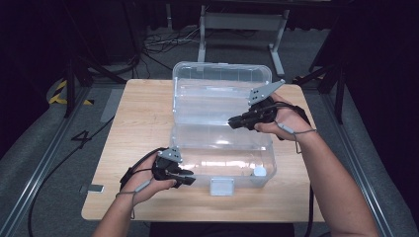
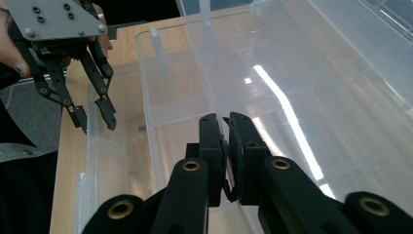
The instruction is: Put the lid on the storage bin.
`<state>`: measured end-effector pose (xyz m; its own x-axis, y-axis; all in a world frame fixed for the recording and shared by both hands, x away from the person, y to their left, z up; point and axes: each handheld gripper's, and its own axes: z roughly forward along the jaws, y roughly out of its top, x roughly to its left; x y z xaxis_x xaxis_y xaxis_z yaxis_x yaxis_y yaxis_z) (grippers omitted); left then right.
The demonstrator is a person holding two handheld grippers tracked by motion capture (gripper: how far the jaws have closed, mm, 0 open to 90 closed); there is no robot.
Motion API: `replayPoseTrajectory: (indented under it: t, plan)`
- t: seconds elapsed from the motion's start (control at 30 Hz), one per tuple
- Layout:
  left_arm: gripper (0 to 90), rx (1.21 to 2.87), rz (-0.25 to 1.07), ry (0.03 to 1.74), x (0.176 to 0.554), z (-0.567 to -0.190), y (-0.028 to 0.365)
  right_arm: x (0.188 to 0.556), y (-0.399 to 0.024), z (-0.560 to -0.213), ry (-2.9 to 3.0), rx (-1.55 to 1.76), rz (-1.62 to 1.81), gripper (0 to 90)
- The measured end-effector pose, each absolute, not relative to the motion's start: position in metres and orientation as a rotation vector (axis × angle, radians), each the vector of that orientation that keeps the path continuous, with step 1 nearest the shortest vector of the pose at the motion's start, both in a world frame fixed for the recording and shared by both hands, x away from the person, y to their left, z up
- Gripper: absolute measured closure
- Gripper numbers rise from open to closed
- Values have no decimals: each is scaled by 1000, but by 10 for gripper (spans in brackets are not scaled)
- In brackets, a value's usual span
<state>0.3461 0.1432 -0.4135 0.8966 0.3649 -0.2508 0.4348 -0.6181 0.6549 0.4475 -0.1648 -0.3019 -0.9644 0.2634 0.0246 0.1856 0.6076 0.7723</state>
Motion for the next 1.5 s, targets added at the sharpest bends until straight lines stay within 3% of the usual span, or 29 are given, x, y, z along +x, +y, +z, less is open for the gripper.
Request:
replayPoseTrajectory:
  t: [1.5]
  plan:
    - [722, 2296, -118, 569, 346, -414, 143, 414, -162, -304, 2756, 279, 1213, 855]
